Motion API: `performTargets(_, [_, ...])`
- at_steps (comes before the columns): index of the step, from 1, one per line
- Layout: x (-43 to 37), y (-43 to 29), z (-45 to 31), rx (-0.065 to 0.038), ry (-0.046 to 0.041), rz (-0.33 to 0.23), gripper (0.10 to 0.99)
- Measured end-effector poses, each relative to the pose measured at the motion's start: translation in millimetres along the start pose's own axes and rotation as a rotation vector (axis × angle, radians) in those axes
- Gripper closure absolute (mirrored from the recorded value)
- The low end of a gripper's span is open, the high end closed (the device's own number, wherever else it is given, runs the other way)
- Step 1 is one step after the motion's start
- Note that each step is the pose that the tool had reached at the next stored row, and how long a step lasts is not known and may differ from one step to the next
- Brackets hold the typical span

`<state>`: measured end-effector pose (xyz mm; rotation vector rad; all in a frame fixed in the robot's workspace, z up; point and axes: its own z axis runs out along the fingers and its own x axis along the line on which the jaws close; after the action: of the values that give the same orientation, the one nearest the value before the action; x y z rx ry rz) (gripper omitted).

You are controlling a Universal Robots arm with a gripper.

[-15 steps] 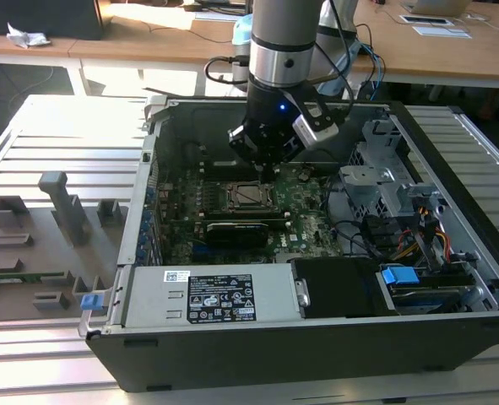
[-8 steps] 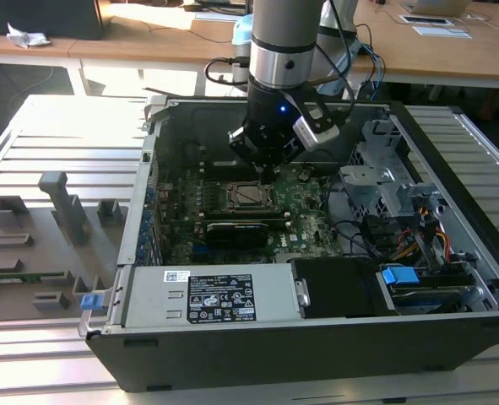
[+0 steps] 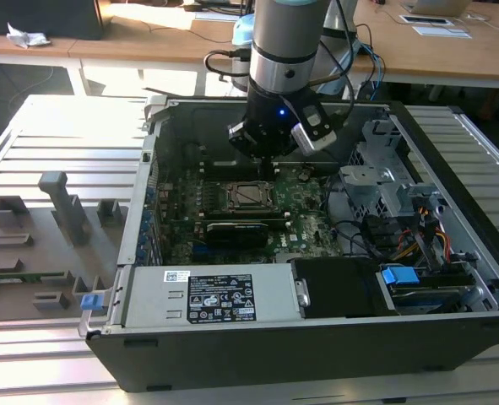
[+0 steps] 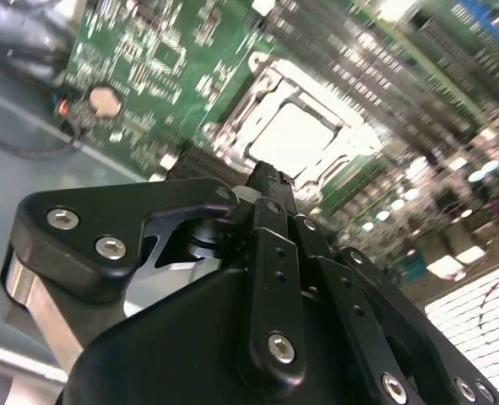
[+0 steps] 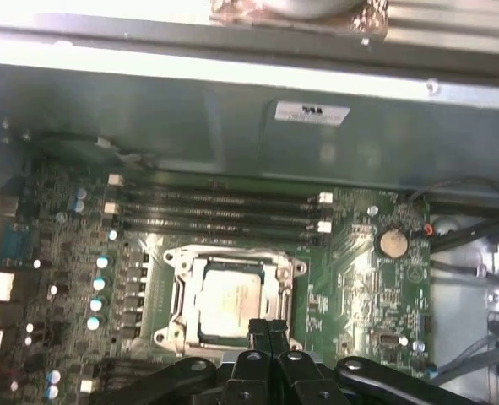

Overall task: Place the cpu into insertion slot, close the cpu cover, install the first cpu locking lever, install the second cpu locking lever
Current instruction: 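Install the second cpu locking lever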

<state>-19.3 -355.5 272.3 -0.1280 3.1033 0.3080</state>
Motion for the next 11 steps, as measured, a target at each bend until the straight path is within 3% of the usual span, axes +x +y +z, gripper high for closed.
performTargets(1, [0.0, 0.0, 0.0, -0.006, -0.0005, 0.000, 0.980])
performTargets(11, [0.1, -1.3, 0.8, -0.007, -0.0006, 0.000, 0.980])
